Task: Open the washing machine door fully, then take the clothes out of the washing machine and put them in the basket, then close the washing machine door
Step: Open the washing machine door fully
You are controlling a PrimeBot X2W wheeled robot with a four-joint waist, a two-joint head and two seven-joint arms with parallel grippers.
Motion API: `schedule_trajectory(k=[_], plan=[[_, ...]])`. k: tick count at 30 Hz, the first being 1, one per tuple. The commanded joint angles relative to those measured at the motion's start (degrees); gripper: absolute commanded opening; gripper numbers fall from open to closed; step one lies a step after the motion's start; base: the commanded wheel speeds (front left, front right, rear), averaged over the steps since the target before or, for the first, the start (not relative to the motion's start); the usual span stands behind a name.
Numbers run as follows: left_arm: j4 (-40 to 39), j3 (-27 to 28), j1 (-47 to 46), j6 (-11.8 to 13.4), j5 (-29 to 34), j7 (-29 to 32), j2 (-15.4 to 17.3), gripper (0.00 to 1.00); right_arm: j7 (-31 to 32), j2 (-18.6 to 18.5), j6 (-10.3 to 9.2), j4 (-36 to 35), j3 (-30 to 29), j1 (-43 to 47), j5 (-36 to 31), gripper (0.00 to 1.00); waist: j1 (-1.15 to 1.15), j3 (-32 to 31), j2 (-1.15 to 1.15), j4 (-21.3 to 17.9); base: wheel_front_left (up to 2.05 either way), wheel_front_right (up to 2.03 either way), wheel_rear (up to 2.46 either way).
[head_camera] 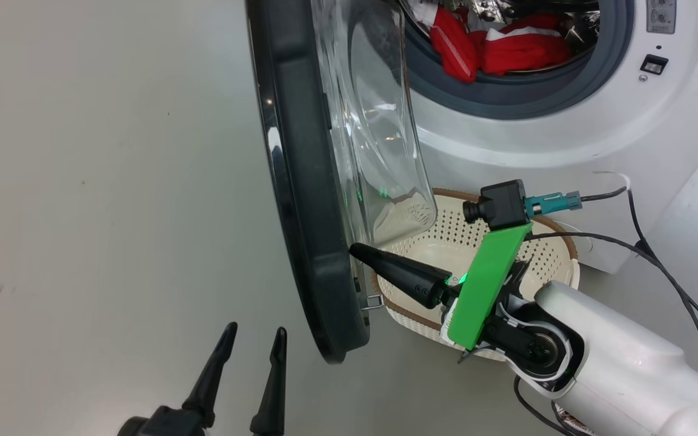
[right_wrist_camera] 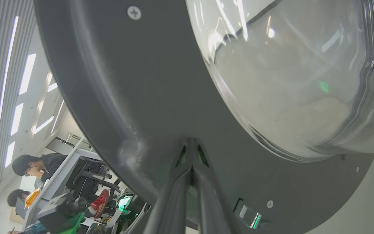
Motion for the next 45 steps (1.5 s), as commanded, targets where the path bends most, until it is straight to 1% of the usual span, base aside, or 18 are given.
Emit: schedule_trajectory(k=[1, 3, 4, 5, 7, 8, 9, 11, 12, 24, 28, 39, 45], plan=[[-1.39, 2.2, -0.16, 0.35, -0.03, -0.7, 0.29, 1.0, -0.32, 0.95, 0.45, -1.52, 0.16, -0.58, -0.44, 0.0, 0.0, -0.12, 0.0, -0.07, 0.0, 0.0, 0.0], [-1.3, 2.26, -0.19, 0.27, -0.04, -0.7, 0.29, 1.0, -0.46, 0.76, 0.45, -1.45, 0.18, -0.45, -0.49, 0.0, 0.0, -0.17, 0.0, -0.1, 0.0, 0.0, 0.0], [-1.2, 2.33, -0.25, 0.18, -0.02, -0.7, 0.29, 1.0, -0.67, 0.54, 0.45, -1.34, 0.2, -0.31, -0.61, 0.08, 0.0, -0.23, 0.0, -0.13, 0.0, 0.0, 0.0], [-1.07, 2.42, -0.33, 0.07, -0.01, -0.7, 0.29, 1.0, -0.91, 0.33, 0.45, -1.25, 0.21, -0.17, -0.7, 0.18, 0.0, -0.3, 0.0, -0.16, 0.0, 0.0, 0.0], [-0.75, 2.67, -0.5, -0.17, 0.08, -0.7, 0.29, 1.0, -1.62, -0.08, 0.45, -1.07, 0.13, 0.17, -0.86, 0.33, 0.0, -0.44, 0.0, -0.23, 0.0, 0.0, 0.0], [-0.57, 2.81, -0.59, -0.3, 0.14, -0.7, 0.29, 1.0, -2.06, -0.27, 0.45, -0.98, 0.04, 0.4, -0.88, 0.43, 0.0, -0.53, 0.0, -0.27, 0.0, 0.0, 0.0], [-0.38, 2.96, -0.68, -0.44, 0.2, -0.7, 0.29, 1.0, -2.42, -0.5, 0.45, -0.9, -0.01, 0.66, -0.86, 0.49, 0.0, -0.63, 0.0, -0.31, 0.0, 0.0, 0.0], [0.03, 3.29, -0.84, -0.75, 0.38, -0.7, 0.29, 1.0, -3.29, -1.03, 0.45, -0.55, -0.12, 1.36, -0.88, 0.86, 0.0, -0.91, 0.0, -0.41, 0.0, 0.0, 0.0], [0.25, 3.45, -0.92, -0.92, 0.47, -0.7, 0.29, 1.0, -3.76, -1.33, 0.45, -0.32, -0.16, 1.77, -0.93, 1.0, 0.0, -1.04, 0.0, -0.47, 0.0, 0.0, 0.0], [4.13, 5.41, -1.94, -3.9, 2.03, -0.7, 0.29, 1.0, -12.41, -5.87, 0.45, 2.81, -0.03, 9.73, -1.74, 1.0, 0.0, -3.39, 0.0, -1.8, 0.0, 0.0, 0.0], [4.89, 6.24, -2.26, -4.58, 2.22, -0.7, 0.29, 1.0, -14.6, -7.12, 0.45, 3.7, 0.01, 11.93, -1.66, 1.0, 0.0, -3.58, 0.0, -3.01, 0.0, 0.0, 0.0], [5.3, 8.04, -2.37, -5.23, 2.72, -0.7, 0.29, 1.0, -20.51, -8.89, 0.45, 6.44, 1.06, 16.15, -2.9, 1.0, 0.0, -3.59, 0.0, -6.11, 0.0, 0.0, 0.0], [5.34, 8.37, -2.41, -5.21, 2.71, -0.7, 0.29, 1.0, -23.42, -9.62, 0.45, 10.12, 0.29, 17.7, -7.08, 1.0, 0.0, -3.52, 0.0, -6.9, 0.0, 0.0, 0.0]])
